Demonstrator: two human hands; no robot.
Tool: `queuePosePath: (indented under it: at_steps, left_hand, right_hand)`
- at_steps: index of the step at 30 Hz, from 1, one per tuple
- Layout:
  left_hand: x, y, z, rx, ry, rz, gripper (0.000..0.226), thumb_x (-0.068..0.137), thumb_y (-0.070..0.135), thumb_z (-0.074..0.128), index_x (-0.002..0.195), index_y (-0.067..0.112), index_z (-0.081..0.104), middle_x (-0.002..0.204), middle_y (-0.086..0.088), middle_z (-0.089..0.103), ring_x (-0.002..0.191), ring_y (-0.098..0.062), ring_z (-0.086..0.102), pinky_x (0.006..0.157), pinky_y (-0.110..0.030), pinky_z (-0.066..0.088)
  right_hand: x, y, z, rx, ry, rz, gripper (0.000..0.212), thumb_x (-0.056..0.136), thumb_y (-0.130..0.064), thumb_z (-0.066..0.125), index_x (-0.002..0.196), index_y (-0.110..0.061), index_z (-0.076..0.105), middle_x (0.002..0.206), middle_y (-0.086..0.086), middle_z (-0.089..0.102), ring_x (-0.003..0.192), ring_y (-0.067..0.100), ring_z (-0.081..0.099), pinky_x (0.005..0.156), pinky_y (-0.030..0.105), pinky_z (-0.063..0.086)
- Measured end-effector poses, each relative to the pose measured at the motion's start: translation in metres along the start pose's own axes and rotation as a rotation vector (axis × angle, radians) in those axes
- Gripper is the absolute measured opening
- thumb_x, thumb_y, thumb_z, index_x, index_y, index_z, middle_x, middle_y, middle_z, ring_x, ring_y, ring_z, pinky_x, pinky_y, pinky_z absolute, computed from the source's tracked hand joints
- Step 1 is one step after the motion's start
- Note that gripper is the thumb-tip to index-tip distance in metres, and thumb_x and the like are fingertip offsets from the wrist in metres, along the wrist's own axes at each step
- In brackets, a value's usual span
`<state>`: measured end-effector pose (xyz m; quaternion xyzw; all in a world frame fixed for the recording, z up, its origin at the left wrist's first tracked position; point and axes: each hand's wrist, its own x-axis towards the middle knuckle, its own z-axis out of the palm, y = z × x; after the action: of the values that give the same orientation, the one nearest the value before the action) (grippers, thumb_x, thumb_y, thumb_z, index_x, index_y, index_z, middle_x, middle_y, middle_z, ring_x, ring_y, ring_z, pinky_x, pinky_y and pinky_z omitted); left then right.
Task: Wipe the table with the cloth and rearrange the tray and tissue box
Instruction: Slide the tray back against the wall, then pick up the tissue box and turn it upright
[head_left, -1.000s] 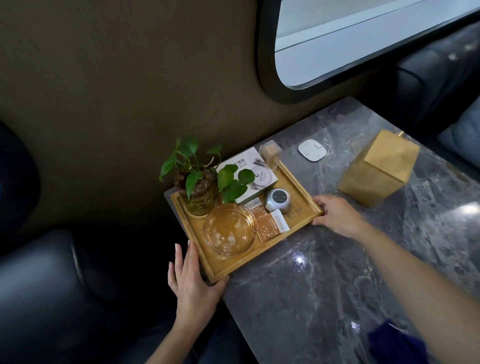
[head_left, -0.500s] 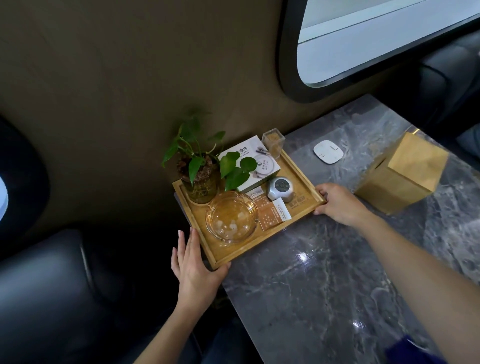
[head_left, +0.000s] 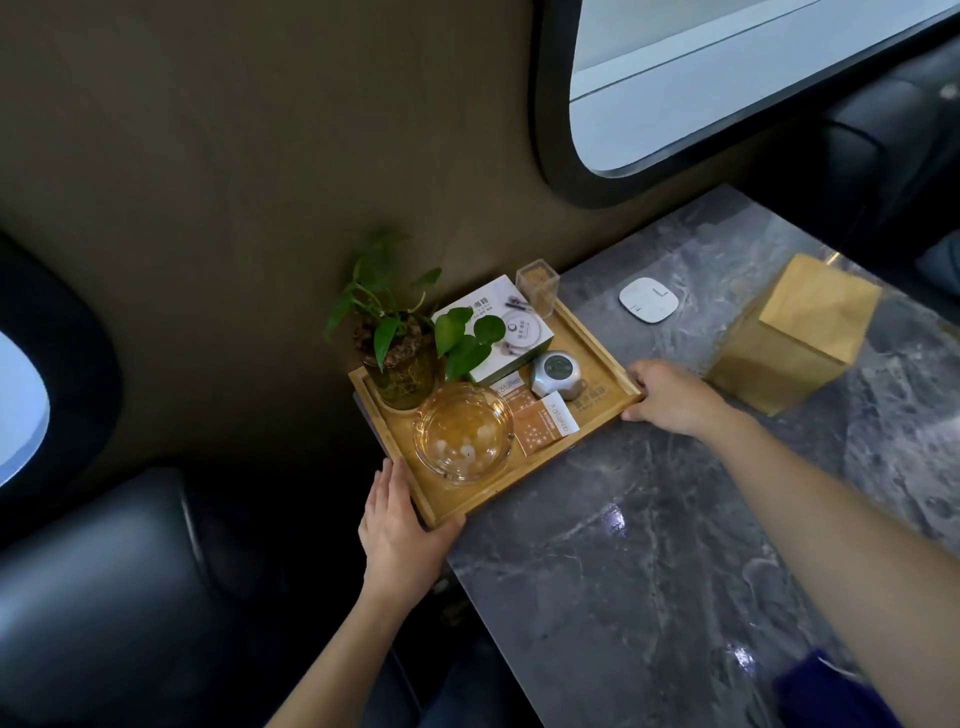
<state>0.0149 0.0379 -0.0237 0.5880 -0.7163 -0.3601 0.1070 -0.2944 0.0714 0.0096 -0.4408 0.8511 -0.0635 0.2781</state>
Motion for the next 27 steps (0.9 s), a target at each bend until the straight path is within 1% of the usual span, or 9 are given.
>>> queuePosePath:
  at_steps: [3,5,7,9,12,16,22,25,27]
  left_hand:
    - [-0.015,0.014,-0.001,0.007,0.058,0.016,0.078,0.082,0.033,0.064,0.144,0.011,0.023,0.155,-0.009,0.021,0.144,-0.024,0.012,0.117,-0.044,0.011]
    - [-0.03,0.027,0.0,0.019,0.117,0.106,0.069,0.083,0.03,0.064,0.14,0.01,0.031,0.153,-0.009,0.027,0.142,-0.025,0.018,0.115,-0.042,0.015]
    - [-0.041,0.043,0.004,0.036,0.134,0.229,0.064,0.082,0.028,0.065,0.137,0.01,0.037,0.15,-0.008,0.032,0.14,-0.025,0.025,0.112,-0.039,0.02]
    - [-0.041,0.063,0.008,0.05,0.108,0.339,0.061,0.083,0.036,0.062,0.134,0.01,0.041,0.146,-0.009,0.038,0.137,-0.026,0.03,0.109,-0.035,0.02]
    - [-0.03,0.105,0.017,0.059,0.032,0.473,0.067,0.08,0.049,0.045,0.134,0.011,0.041,0.143,-0.008,0.042,0.132,-0.024,0.036,0.105,-0.03,0.02]
    - [-0.004,0.174,0.033,0.007,-0.114,0.599,0.053,0.087,0.035,0.055,0.135,0.014,0.041,0.141,-0.005,0.046,0.129,-0.018,0.039,0.107,-0.028,0.028]
    - [0.033,0.257,0.071,-0.124,-0.269,0.606,0.053,0.088,0.034,0.054,0.135,0.011,0.042,0.142,-0.008,0.046,0.131,-0.02,0.041,0.109,-0.035,0.032]
    - [0.049,0.282,0.095,-0.195,-0.389,0.523,0.058,0.089,0.037,0.053,0.139,0.01,0.037,0.148,-0.009,0.039,0.136,-0.021,0.036,0.114,-0.041,0.031]
    - [0.057,0.292,0.11,-0.254,-0.471,0.452,0.063,0.089,0.038,0.052,0.142,0.01,0.03,0.152,-0.008,0.031,0.14,-0.022,0.03,0.116,-0.043,0.026]
  right_hand:
    - [-0.009,0.002,-0.009,0.009,0.016,0.008,0.042,0.079,-0.026,0.068,0.114,-0.008,0.053,0.117,0.014,0.059,0.103,0.029,0.056,0.091,0.043,0.046]
    - [-0.018,0.004,-0.016,0.039,0.042,0.007,0.054,0.083,-0.03,0.063,0.13,-0.01,0.044,0.128,0.013,0.054,0.114,0.029,0.052,0.096,0.041,0.044]
    - [-0.027,0.009,-0.026,0.066,0.081,-0.007,0.059,0.085,-0.031,0.06,0.136,-0.01,0.038,0.133,0.012,0.052,0.118,0.028,0.05,0.096,0.038,0.041]
    - [-0.037,0.012,-0.038,0.083,0.14,-0.027,0.054,0.086,-0.028,0.06,0.133,-0.008,0.043,0.123,0.014,0.057,0.111,0.028,0.055,0.091,0.036,0.043]
    - [-0.053,0.019,-0.058,0.128,0.248,-0.037,0.042,0.086,-0.027,0.059,0.121,-0.006,0.052,0.105,0.012,0.064,0.095,0.028,0.06,0.086,0.04,0.049]
    - [-0.07,0.035,-0.082,0.218,0.407,0.02,0.034,0.089,-0.024,0.055,0.12,-0.011,0.054,0.11,0.011,0.065,0.1,0.029,0.058,0.087,0.038,0.046]
    - [-0.069,0.074,-0.097,0.37,0.7,0.221,0.034,0.088,-0.022,0.054,0.12,-0.01,0.055,0.115,0.013,0.062,0.106,0.031,0.056,0.087,0.038,0.044]
    - [-0.056,0.094,-0.095,0.481,0.751,0.316,0.045,0.087,-0.025,0.058,0.126,-0.006,0.048,0.127,0.017,0.054,0.115,0.032,0.051,0.093,0.036,0.041]
    - [-0.049,0.102,-0.092,0.606,0.711,0.349,0.057,0.086,-0.031,0.058,0.136,-0.01,0.039,0.139,0.014,0.046,0.127,0.03,0.043,0.102,0.036,0.036]
